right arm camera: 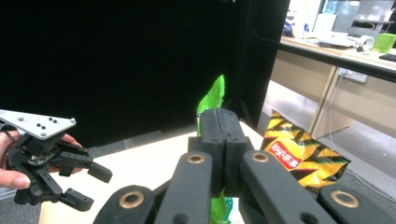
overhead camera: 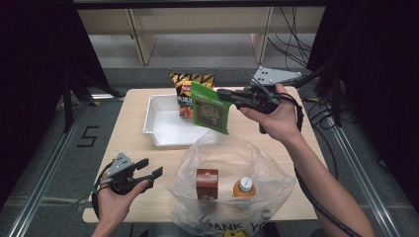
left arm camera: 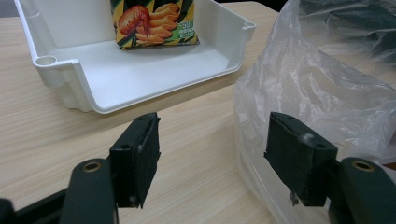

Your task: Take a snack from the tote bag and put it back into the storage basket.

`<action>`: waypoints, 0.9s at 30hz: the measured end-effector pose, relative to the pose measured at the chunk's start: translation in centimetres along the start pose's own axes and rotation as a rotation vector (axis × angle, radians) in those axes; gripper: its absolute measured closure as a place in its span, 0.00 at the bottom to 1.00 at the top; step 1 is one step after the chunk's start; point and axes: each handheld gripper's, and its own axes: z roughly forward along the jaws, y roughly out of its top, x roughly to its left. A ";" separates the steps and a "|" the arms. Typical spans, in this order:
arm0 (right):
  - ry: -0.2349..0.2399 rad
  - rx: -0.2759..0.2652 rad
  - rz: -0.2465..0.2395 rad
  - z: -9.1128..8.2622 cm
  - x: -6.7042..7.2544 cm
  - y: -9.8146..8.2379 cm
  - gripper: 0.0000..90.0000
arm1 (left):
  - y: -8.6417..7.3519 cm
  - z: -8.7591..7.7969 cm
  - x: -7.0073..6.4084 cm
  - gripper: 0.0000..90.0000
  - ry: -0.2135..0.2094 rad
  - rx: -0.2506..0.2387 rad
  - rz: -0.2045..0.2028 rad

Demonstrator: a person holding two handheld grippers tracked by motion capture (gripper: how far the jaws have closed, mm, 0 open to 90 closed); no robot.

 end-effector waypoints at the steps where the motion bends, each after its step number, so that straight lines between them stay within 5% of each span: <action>1: 0.011 -0.005 -0.005 0.0 0.0 0.1 1.00 | 0.0 0.0 0.0 0.38 0.000 0.000 0.000; 4: -0.001 -0.018 -0.037 -0.1 0.0 0.5 1.00 | 0.0 0.0 0.0 0.38 -0.001 -0.002 0.001; 23: -0.002 -0.032 -0.006 0.7 0.1 2.0 1.00 | 0.0 0.0 0.0 0.38 -0.002 -0.002 0.001; 27: -0.020 -0.042 -0.040 1.0 -0.4 2.2 1.00 | 0.1 0.0 0.0 0.38 -0.003 -0.003 0.001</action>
